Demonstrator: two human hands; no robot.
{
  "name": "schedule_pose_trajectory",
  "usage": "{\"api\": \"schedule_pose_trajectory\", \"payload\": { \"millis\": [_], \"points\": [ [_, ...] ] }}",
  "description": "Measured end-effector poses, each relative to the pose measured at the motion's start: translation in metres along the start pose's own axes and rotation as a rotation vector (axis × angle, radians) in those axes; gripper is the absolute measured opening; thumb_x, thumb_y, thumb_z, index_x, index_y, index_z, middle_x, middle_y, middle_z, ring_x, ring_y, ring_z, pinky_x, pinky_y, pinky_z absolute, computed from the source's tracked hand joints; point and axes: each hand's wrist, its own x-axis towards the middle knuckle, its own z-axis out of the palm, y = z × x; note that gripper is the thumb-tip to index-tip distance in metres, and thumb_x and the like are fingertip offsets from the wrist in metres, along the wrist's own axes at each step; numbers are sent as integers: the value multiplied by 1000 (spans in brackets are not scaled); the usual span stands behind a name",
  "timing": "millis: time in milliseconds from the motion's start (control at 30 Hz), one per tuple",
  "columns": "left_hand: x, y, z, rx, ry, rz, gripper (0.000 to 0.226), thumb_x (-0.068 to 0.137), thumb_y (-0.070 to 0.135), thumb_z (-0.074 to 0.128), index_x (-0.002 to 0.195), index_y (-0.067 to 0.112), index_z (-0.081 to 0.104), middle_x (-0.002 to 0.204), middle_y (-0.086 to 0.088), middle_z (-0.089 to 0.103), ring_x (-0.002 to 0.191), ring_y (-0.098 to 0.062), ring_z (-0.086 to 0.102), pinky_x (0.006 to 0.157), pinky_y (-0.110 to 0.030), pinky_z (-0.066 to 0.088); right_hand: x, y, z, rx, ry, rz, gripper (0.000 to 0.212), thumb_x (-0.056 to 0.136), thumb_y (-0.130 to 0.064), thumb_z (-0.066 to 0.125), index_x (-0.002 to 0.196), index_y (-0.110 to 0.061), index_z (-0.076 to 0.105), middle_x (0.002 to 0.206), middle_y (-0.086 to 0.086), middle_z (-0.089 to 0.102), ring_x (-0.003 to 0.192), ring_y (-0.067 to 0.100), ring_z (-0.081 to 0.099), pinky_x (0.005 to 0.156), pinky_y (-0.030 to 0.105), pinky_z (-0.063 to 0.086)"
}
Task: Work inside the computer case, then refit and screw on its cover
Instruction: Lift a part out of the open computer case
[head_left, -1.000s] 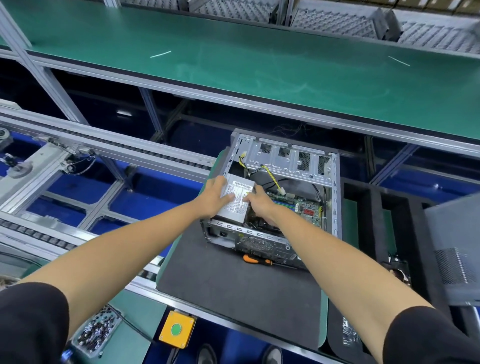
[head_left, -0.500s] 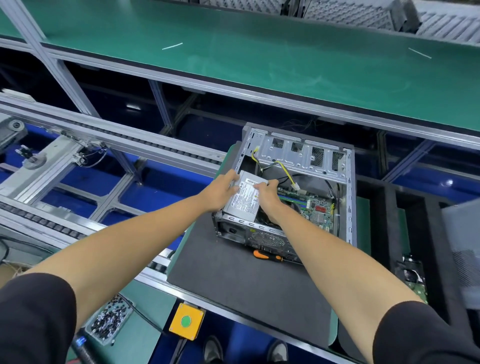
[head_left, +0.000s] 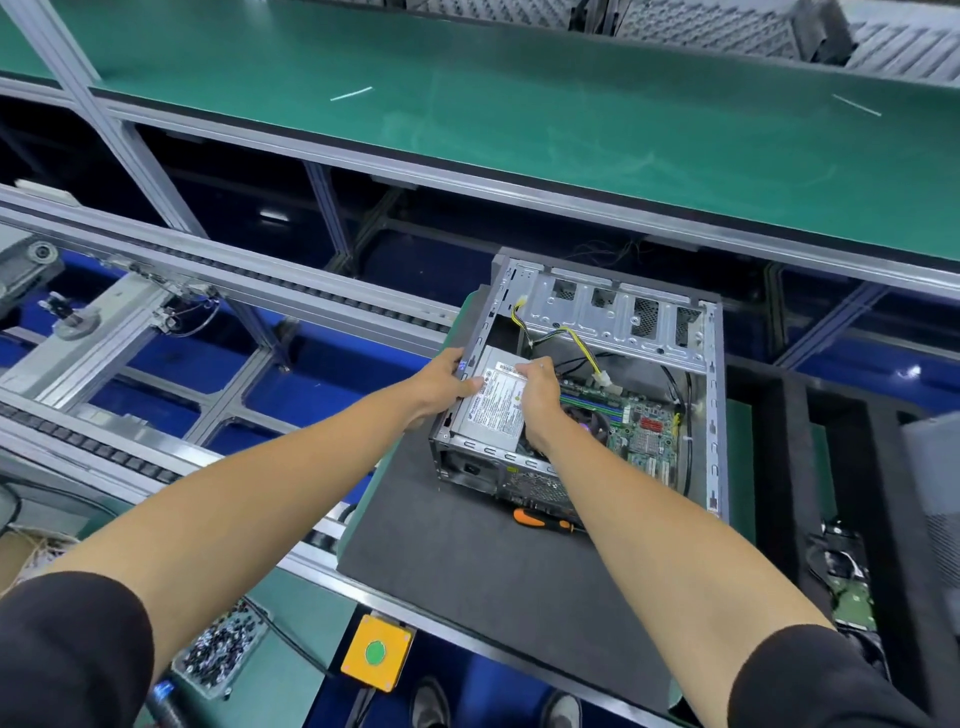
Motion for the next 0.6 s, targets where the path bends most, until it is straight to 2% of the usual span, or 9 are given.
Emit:
{"api": "schedule_pose_trajectory", "payload": {
  "millis": [100, 233, 300, 400, 500, 600],
  "points": [
    [0, 5, 5, 57, 37, 16, 57, 100, 19, 64, 148, 14, 35, 134, -10, 58, 101, -16, 62, 83, -32, 52, 0, 0, 1, -11, 12, 8, 5, 101, -9, 43, 98, -11, 40, 83, 4, 38, 71, 16, 34, 61, 34, 27],
    [0, 15, 13, 188, 111, 27, 57, 103, 20, 58, 149, 6, 27, 138, -16, 52, 120, -28, 54, 103, -41, 45, 2, -6, 3, -1, 24, 6, 5, 101, -7, 41, 104, -11, 42, 84, 2, 41, 70, 15, 35, 58, 32, 29],
    [-1, 14, 17, 189, 130, 14, 57, 106, 24, 53, 150, 6, 24, 141, -16, 48, 125, -31, 52, 107, -44, 42, 3, -9, 4, 3, 22, 2, 6, 101, -7, 42, 105, -11, 45, 84, 1, 43, 70, 14, 37, 59, 31, 31],
    [0, 15, 18, 204, 130, -25, 56, 106, 28, 50, 150, 9, 21, 142, -18, 47, 125, -33, 52, 108, -48, 43, 3, -13, 4, -2, 24, 29, 5, 102, -9, 41, 105, -11, 45, 86, 4, 44, 68, 15, 38, 58, 31, 31],
    [3, 19, 11, 220, 93, -76, 62, 105, 31, 54, 153, 14, 18, 149, -17, 41, 124, -30, 47, 103, -41, 40, 4, -13, 2, 14, 36, 51, 7, 104, -10, 41, 109, -10, 45, 87, 4, 44, 68, 14, 39, 56, 32, 31],
    [5, 20, 3, 215, 23, -130, 71, 103, 38, 57, 156, 20, 14, 157, -15, 32, 133, -31, 40, 106, -44, 36, 7, -11, 1, 40, 47, 69, 8, 105, -12, 40, 111, -9, 45, 86, 3, 43, 69, 15, 40, 56, 32, 31]
  ]
}}
